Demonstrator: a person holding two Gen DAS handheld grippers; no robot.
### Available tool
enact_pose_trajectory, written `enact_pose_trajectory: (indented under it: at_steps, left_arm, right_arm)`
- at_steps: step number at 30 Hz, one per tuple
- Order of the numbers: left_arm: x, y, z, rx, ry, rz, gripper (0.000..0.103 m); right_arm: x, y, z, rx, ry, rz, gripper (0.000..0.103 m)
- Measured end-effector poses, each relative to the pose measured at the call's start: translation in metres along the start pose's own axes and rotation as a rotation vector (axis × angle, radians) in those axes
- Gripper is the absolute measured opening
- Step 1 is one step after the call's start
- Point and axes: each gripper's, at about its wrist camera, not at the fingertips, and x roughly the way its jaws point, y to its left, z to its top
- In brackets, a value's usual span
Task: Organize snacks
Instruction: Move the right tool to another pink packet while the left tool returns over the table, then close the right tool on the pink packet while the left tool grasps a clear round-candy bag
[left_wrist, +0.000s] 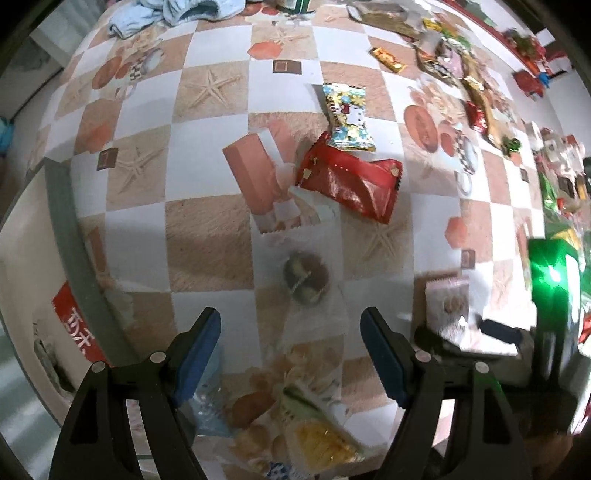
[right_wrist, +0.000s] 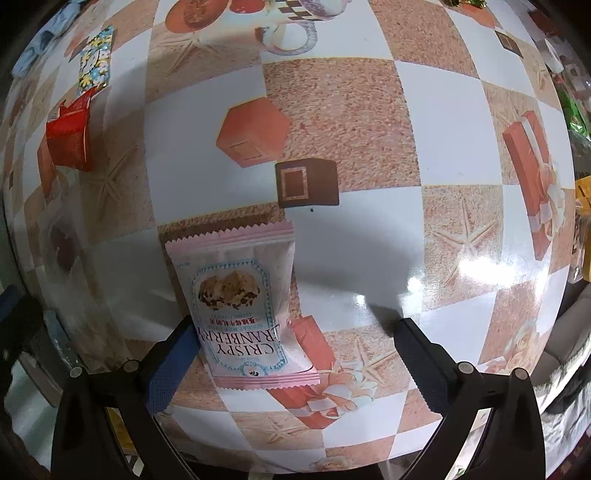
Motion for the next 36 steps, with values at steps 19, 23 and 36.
enact_pose_trajectory:
  at_steps: [19, 23, 36]
  left_arm:
    - [0.050, -0.012, 0.020, -0.023, 0.041, 0.106, 0.081]
    - [0.050, -0.018, 0.024, -0.019, 0.044, 0.105, 0.079]
    - [0.021, -0.028, 0.013, 0.021, -0.019, 0.027, 0.032]
  right_arm:
    - [0.004, 0.018, -0.035, -0.039, 0.022, -0.006, 0.103]
    - [0.008, 0.023, -0.034, -0.077, 0.010, -0.016, 0.103]
    - [-0.017, 0.034, -0.046, -0.148, -0.045, 0.034, 0.045]
